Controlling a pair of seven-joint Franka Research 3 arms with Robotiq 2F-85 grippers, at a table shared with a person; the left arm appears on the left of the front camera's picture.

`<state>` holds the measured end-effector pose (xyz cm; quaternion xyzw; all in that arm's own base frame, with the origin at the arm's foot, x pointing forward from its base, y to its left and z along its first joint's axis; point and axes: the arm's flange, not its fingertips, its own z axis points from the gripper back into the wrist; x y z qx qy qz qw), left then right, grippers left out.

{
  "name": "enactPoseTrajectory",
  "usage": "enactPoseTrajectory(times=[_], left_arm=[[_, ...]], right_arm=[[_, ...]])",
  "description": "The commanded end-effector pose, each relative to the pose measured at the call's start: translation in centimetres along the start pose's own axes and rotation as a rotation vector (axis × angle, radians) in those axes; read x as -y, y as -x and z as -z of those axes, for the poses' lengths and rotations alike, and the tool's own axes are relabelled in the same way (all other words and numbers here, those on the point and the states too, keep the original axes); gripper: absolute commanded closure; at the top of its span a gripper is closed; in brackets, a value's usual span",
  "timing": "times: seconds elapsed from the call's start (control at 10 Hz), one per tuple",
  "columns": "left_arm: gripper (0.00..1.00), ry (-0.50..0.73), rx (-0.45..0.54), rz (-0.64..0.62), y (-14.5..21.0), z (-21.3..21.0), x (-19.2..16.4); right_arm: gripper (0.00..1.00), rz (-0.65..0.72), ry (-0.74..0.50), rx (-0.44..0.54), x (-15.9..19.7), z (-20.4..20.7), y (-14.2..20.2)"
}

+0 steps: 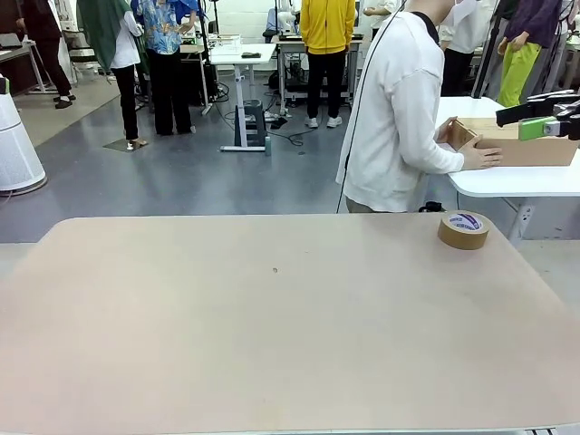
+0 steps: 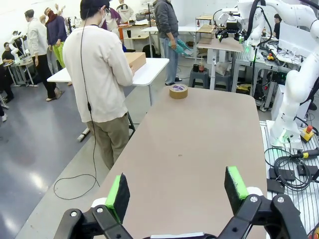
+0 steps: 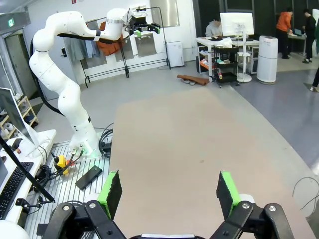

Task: Wrap the clocks to prevent damage.
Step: After the human seals the box with tape, release both hands from the side flaps of the Package Box.

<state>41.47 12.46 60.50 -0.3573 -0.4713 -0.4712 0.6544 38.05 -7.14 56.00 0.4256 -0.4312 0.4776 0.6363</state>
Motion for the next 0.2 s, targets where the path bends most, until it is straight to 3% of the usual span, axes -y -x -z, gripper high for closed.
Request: enactPoseTrajectory(times=[0.0,0.1], left_arm=[[0.0,-0.001,0.006,0.003,-0.1,-0.18,0.15],[0.0,-0.001,0.006,0.003,-0.1,-0.18,0.15]], right_arm=[[0.0,-0.005,-0.006,0.001,-0.04,0.06,0.01],[0.0,-0.005,-0.006,0.001,-0.04,0.06,0.01]])
